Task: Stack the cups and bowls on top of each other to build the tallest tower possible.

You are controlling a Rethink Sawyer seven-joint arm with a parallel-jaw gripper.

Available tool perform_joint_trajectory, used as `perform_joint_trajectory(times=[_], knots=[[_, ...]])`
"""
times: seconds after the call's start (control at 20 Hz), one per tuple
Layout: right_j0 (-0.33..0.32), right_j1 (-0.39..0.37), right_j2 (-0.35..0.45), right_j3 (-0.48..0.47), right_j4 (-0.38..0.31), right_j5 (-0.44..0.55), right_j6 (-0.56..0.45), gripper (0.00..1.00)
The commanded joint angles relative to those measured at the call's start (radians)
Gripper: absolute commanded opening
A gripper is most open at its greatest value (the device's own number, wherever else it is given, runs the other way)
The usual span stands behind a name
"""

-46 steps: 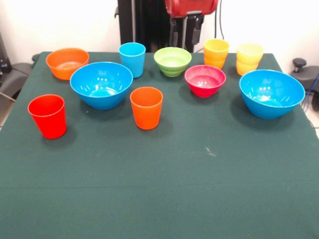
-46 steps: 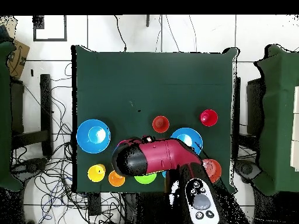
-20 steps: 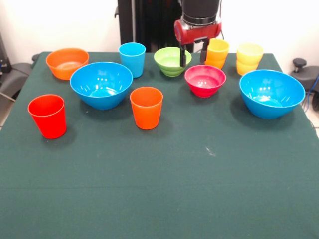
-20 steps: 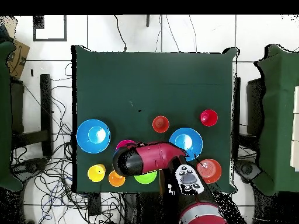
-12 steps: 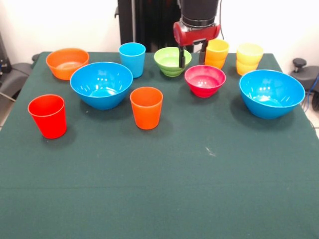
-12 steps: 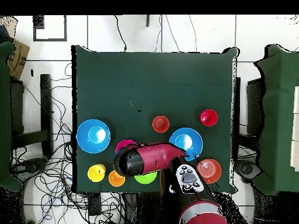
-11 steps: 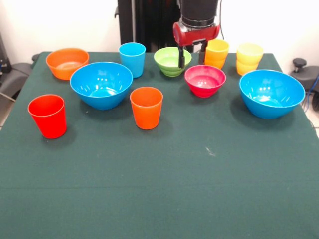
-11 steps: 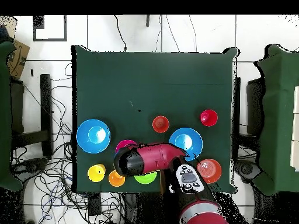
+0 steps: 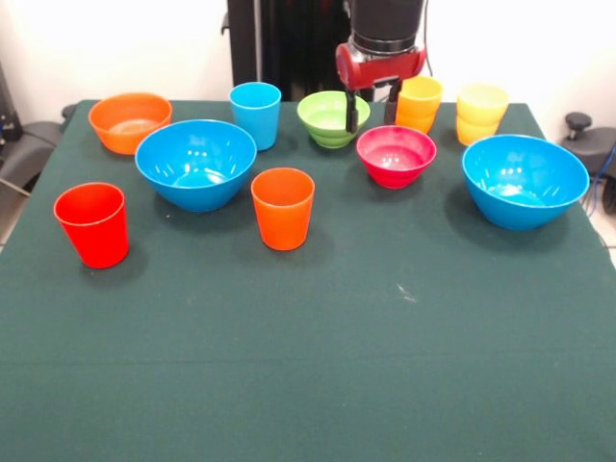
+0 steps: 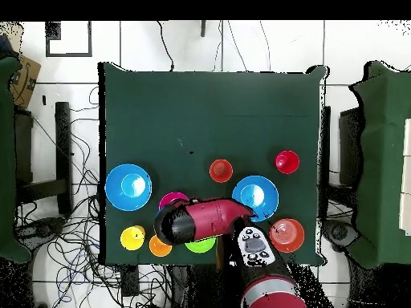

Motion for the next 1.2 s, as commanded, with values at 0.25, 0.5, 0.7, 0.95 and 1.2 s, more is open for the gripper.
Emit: perform_joint_trajectory(times=[0.25,0.5,0.7,0.95,1.2], knots=[[0.025,0.011,0.011,-0.058,-0.042,-0.026,0.081,1.00],[0.043,0.015,0.002,-0.069,-0.031,-0.015,0.091,1.00],[0.038,0.011,0.007,-0.067,-0.030,-0.020,0.085,1.00],[0.031,0.003,0.016,-0.057,-0.025,-0.037,0.090,1.00],[0.047,0.011,0.003,-0.064,-0.027,-0.047,0.102,1.00]])
